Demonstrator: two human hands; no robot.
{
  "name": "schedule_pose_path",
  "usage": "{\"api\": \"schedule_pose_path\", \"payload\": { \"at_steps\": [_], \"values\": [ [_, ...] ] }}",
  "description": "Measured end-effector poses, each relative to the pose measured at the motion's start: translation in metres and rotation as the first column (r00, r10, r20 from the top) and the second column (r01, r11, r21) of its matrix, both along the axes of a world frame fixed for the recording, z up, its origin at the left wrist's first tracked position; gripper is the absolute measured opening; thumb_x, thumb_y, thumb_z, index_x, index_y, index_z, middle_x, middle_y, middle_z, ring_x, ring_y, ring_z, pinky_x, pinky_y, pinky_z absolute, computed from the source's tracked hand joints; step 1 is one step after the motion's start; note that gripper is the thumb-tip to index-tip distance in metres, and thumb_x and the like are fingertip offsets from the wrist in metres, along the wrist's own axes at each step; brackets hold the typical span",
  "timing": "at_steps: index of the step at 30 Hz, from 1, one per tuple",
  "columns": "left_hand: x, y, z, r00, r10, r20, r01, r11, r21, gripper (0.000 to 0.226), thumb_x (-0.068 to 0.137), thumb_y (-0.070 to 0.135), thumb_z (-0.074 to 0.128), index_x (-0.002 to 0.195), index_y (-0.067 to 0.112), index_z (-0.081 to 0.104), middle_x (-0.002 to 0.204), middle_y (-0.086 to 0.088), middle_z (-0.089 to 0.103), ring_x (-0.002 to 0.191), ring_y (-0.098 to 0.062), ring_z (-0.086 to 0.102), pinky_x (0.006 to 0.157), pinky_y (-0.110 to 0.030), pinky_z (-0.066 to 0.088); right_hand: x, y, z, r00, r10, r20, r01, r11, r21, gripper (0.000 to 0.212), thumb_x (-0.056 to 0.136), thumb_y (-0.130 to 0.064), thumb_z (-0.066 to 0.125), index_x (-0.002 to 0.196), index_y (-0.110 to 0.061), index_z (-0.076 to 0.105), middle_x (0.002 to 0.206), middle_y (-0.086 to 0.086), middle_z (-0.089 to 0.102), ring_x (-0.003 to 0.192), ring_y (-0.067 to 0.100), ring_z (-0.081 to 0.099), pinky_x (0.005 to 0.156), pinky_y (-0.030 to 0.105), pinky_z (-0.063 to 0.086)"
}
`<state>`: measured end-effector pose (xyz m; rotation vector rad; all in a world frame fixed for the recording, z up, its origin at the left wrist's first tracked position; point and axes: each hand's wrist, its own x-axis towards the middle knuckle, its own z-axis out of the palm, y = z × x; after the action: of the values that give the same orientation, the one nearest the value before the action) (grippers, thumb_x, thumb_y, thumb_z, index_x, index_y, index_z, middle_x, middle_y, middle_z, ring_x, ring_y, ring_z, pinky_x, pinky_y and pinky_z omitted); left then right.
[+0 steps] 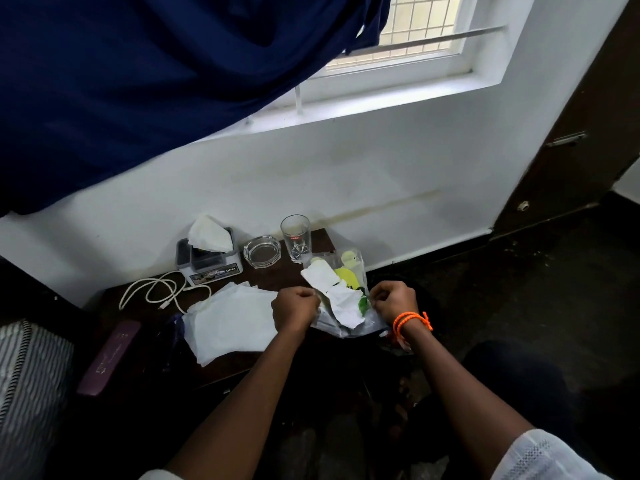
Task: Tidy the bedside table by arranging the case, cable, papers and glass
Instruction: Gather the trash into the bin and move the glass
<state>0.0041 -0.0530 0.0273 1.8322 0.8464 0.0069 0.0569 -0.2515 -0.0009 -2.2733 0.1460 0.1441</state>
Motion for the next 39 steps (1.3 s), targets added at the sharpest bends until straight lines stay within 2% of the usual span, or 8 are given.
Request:
{"api": "schedule_pose_path", "payload": {
  "at_steps": [8,12,14,16,20,30,33,39],
  "values": [
    [0.029,-0.045,0.011,0.983,-0.164,0.086,0.152,0.979,0.134,0.015,0.077,0.029,0.074,0.088,0.026,0.083,0.083,0.005,0.080,0.081,-0.015,0.076,0.078,-0.028,0.061,0.010,-0.037,0.022,0.998,-0.063,0.017,0.063,0.997,-0.042,0.011,0.075,-0.005,0.075,0.077,-0.015,0.080,0.069,0.002,0.072,0.068,0.013,0.066,0.070,0.019,0.049],
    [0.042,-0.077,0.008,0.975,-0.216,0.060,0.209,0.972,0.104,0.010,0.079,0.018,0.072,0.083,0.017,0.082,0.080,-0.002,0.080,0.070,-0.020,0.077,0.072,-0.029,0.063,0.014,-0.061,0.023,0.994,-0.101,-0.034,0.096,0.988,-0.117,0.013,0.077,-0.004,0.073,0.078,-0.014,0.080,0.083,0.009,0.078,0.084,0.024,0.073,0.084,0.032,0.059],
    [0.049,-0.095,0.001,0.963,-0.266,0.036,0.262,0.962,0.078,0.014,0.079,0.008,0.067,0.075,0.012,0.080,0.067,-0.001,0.076,0.060,-0.015,0.076,0.058,-0.021,0.061,0.015,-0.070,0.019,0.990,-0.120,-0.069,0.108,0.981,-0.159,0.016,0.078,-0.002,0.072,0.077,-0.016,0.080,0.085,0.010,0.078,0.086,0.025,0.073,0.084,0.033,0.059],
    [0.053,-0.110,-0.007,0.940,-0.340,-0.013,0.340,0.935,0.097,0.017,0.076,0.001,0.064,0.073,0.009,0.079,0.063,-0.003,0.074,0.067,-0.013,0.077,0.052,-0.014,0.054,0.016,-0.079,0.013,0.985,-0.143,-0.094,0.123,0.974,-0.187,0.018,0.079,-0.001,0.071,0.078,-0.017,0.080,0.087,0.011,0.077,0.087,0.027,0.073,0.082,0.030,0.058],
    [0.063,-0.133,-0.026,0.897,-0.434,-0.089,0.441,0.893,0.087,0.019,0.076,-0.001,0.065,0.087,0.005,0.079,0.095,-0.016,0.078,0.096,-0.030,0.073,0.085,-0.035,0.061,0.017,-0.093,0.001,0.977,-0.174,-0.127,0.140,0.962,-0.235,0.021,0.080,-0.001,0.066,0.080,-0.015,0.080,0.090,0.013,0.076,0.089,0.031,0.072,0.080,0.032,0.058],
    [0.086,-0.162,-0.047,0.885,-0.421,-0.197,0.413,0.907,-0.083,0.032,0.087,0.010,0.055,0.112,-0.002,0.069,0.116,-0.019,0.069,0.105,-0.034,0.071,0.089,-0.038,0.061,0.027,-0.105,-0.023,0.980,-0.149,-0.129,0.095,0.932,-0.350,0.026,0.088,-0.002,0.054,0.097,-0.010,0.077,0.101,0.020,0.073,0.094,0.039,0.069,0.081,0.038,0.059],
    [0.089,-0.159,-0.048,0.868,-0.445,-0.221,0.444,0.894,-0.056,0.028,0.090,0.013,0.055,0.108,-0.001,0.071,0.111,-0.017,0.071,0.102,-0.033,0.070,0.079,-0.033,0.054,0.031,-0.105,-0.025,0.982,-0.146,-0.122,0.097,0.935,-0.342,0.023,0.087,-0.002,0.059,0.098,-0.011,0.077,0.102,0.020,0.073,0.097,0.039,0.069,0.084,0.039,0.058],
    [0.090,-0.147,-0.039,0.868,-0.477,-0.138,0.483,0.875,0.017,0.016,0.086,0.008,0.060,0.073,0.018,0.063,0.079,-0.006,0.060,0.067,-0.019,0.055,0.065,-0.030,0.047,0.029,-0.094,-0.021,0.986,-0.133,-0.106,0.093,0.944,-0.316,0.027,0.083,0.001,0.061,0.101,-0.013,0.076,0.104,0.019,0.072,0.098,0.040,0.069,0.085,0.042,0.060]
  ]
}}
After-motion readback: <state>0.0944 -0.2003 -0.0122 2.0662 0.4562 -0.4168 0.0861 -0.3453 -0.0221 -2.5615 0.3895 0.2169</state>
